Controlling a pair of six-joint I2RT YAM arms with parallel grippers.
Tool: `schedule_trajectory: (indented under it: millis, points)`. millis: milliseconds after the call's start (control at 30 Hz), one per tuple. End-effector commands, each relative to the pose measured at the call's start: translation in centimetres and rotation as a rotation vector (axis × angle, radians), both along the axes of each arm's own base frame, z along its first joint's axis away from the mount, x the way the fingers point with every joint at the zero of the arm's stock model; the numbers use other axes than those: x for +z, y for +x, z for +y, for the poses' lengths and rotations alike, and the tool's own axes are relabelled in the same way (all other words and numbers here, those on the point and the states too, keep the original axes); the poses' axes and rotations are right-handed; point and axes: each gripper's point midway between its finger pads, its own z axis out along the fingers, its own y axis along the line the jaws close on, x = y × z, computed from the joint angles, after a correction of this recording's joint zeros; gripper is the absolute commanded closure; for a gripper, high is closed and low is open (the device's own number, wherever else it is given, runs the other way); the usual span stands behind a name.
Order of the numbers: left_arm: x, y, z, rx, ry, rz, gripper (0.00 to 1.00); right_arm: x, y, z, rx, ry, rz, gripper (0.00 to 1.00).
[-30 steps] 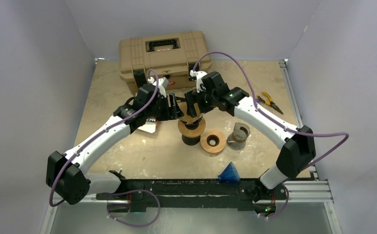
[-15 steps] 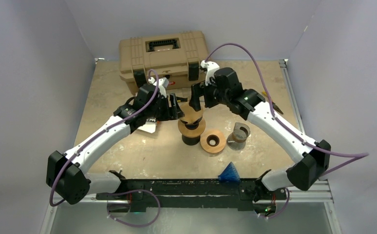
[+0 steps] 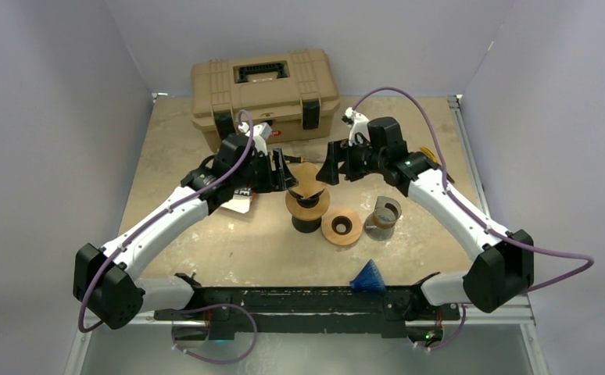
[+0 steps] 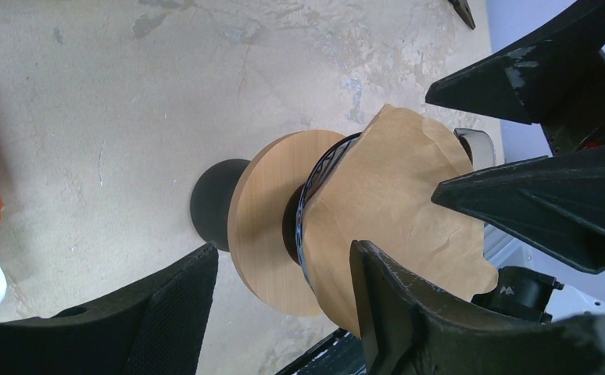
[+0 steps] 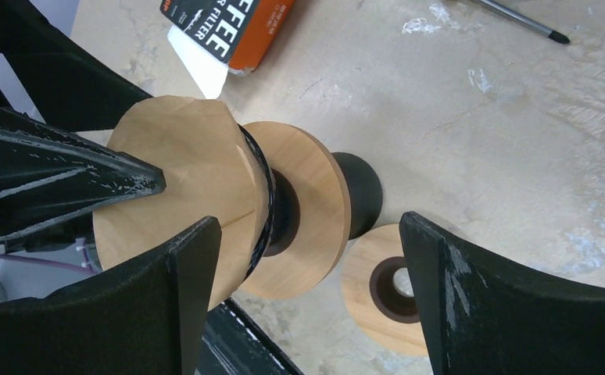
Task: Place the coffee filter in the dripper
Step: Place the coffee filter in the coffee dripper.
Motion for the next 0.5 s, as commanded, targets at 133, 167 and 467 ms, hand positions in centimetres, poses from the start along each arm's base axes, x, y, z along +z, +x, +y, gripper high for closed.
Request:
schedule_trajectory:
  millis: [133,167,467]
  points:
    - [1.1,0.4,0.4,0.022,-0.016,-0.039,0.39,0.9,-0.7,1.0,0.078,0.088,-0.017,0.14]
    - [1.0,0.4,0.4,0.023,-0.015,-0.038,0.39,0.7,-0.8,1.0,0.079,0.086,-0.016,0.14]
    - [1.3,0.3,0.2,0.009,-0.024,-0.05,0.38,-0.4,-0.8,0.5,0.06,0.053,0.004,0.15]
